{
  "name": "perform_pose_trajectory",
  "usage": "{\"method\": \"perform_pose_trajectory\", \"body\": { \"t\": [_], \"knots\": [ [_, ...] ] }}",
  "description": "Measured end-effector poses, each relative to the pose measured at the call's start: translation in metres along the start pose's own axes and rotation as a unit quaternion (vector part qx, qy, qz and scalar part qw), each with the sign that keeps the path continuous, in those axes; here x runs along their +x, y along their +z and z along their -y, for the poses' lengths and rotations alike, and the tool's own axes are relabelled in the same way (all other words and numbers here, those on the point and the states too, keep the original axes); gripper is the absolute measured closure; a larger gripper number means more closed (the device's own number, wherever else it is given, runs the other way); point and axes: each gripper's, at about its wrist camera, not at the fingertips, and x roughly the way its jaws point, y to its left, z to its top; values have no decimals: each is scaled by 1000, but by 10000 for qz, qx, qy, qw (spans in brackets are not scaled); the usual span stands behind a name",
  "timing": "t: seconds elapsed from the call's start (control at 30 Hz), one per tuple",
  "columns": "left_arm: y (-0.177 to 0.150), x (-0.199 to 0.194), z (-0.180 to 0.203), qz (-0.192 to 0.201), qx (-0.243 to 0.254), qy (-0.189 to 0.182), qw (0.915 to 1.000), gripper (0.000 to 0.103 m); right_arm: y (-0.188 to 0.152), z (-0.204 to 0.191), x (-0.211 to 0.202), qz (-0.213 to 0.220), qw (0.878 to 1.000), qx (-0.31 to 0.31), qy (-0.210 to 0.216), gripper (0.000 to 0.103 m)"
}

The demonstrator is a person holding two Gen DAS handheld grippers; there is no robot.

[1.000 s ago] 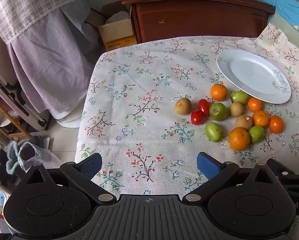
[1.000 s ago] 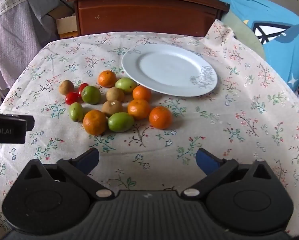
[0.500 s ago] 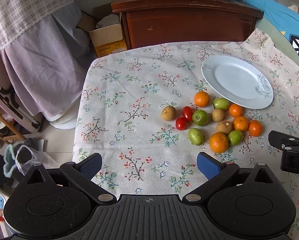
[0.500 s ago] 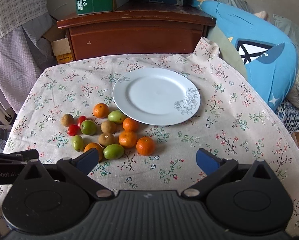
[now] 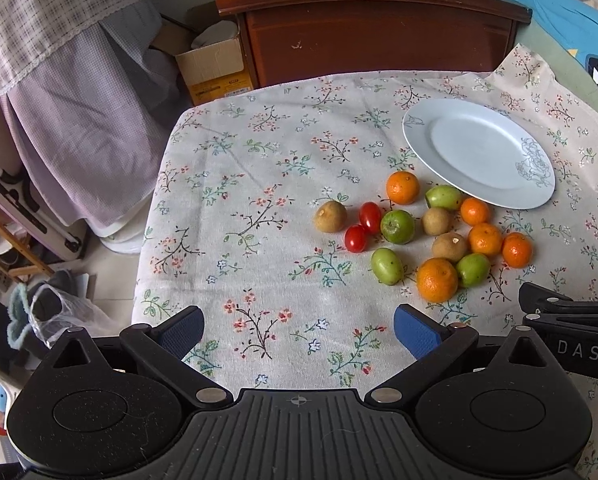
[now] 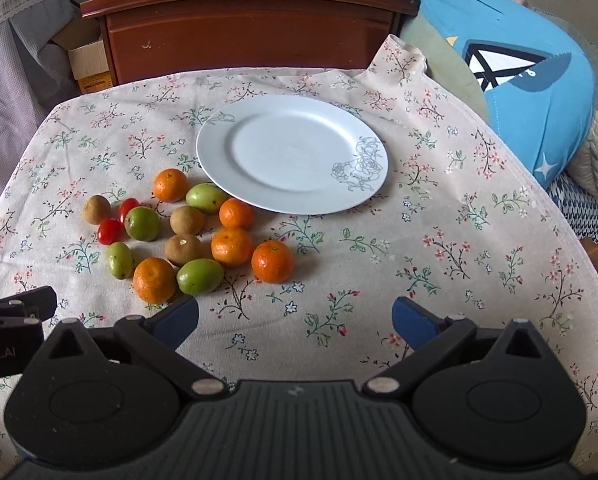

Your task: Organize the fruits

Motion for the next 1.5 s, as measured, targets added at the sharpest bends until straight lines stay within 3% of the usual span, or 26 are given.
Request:
{"method": "perform_pose_trajectory", "body": {
  "t": [1.5],
  "knots": [
    [-3, 4, 1, 37, -10, -19, 10000, 1, -3, -6, 9, -152, 9998, -127, 49, 1]
  ]
}}
